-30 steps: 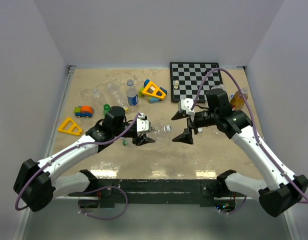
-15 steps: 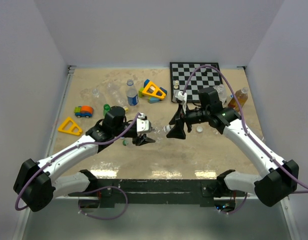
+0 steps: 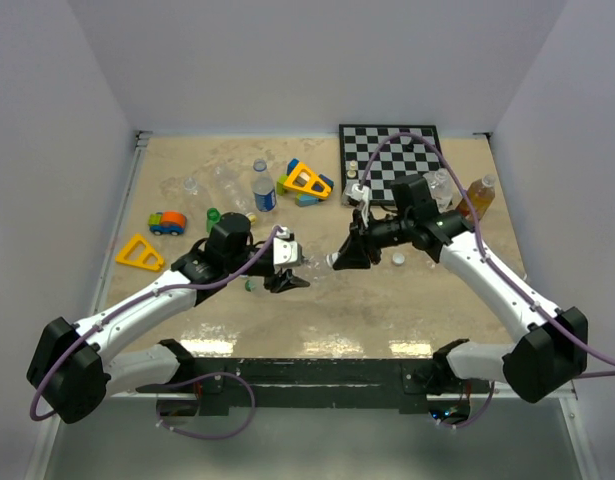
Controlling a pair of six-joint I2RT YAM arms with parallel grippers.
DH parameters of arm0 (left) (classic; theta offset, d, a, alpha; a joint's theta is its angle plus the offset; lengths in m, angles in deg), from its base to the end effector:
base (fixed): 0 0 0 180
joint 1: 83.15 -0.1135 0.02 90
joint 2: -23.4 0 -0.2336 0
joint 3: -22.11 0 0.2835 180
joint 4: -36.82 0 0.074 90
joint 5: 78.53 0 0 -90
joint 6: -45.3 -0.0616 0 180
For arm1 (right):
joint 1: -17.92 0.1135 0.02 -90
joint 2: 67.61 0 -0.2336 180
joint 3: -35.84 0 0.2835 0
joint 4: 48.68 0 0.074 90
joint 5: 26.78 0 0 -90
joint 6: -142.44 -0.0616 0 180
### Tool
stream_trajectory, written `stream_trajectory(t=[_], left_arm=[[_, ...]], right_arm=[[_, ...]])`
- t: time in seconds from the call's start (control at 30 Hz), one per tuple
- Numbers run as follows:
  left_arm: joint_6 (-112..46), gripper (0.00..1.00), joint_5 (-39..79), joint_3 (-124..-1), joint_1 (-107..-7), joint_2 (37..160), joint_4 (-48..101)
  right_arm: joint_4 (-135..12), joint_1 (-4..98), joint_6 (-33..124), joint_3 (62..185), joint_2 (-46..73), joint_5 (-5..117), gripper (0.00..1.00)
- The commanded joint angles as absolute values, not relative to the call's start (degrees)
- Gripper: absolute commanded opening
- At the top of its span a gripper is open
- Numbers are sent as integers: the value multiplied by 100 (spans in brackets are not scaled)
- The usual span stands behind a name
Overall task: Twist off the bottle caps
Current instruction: Unscrew the bottle cap from the plastic bottle.
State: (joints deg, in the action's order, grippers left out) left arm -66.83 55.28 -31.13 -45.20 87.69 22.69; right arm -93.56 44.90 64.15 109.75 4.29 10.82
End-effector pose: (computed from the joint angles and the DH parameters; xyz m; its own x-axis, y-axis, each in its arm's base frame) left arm 0.2136 -0.2206 0.2192 0.0425 0.3116 -0.9493 0.9951 0.0717 0.0681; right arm 0.2564 0.1853 0.2696 -0.4325 -0.3591 -0.8270 -0.9008 0.2118 0.3791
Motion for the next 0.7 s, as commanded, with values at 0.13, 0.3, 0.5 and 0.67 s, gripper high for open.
stream_trajectory(t=[0.13,0.3,0.5,0.67], left_arm=[[-6782,0,5665,-3195,-4510,8721,2469],[-6782,0,5673,-3195,-4510,8721,2469],[-6799,0,5682,-3204,-4510,8695,2469],[-6808,0,5673,-3195,-4510,8659,2469]], right_arm=[[-11124,4499,8379,11713,1157,364,0],[-11679,4507,10110,12126,1070,485,0],[-11820,4507,13955,12093,210,688,0],[-12780,4507,16786,12145,366,899,0]])
